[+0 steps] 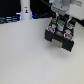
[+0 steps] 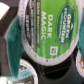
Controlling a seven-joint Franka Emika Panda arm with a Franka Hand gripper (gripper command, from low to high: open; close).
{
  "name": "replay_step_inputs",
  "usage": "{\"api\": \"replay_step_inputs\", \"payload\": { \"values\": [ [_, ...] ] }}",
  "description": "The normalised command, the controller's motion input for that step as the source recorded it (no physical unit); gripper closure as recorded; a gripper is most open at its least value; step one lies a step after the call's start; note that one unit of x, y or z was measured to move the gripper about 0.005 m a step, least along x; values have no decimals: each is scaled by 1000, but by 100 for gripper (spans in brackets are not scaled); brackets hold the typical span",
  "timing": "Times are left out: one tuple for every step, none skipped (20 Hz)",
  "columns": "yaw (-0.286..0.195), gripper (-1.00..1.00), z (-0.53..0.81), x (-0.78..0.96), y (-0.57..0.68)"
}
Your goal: Open the kcup holder, insert the kcup into the holder, and close the kcup holder
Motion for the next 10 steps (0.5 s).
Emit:
{"api": "replay_step_inputs", "payload": {
  "values": [
    [31, 100, -113, 69, 118],
    [31, 100, -99, 68, 123],
    [33, 100, -80, 63, 130],
    [37, 100, -57, 64, 136],
    [41, 100, -32, 74, 144],
    [44, 100, -26, 58, 133],
    [59, -100, 93, 83, 118],
    [65, -100, 100, 61, 101],
    [69, -100, 156, 59, 69],
    [76, -100, 251, 108, 41]
  ]
}}
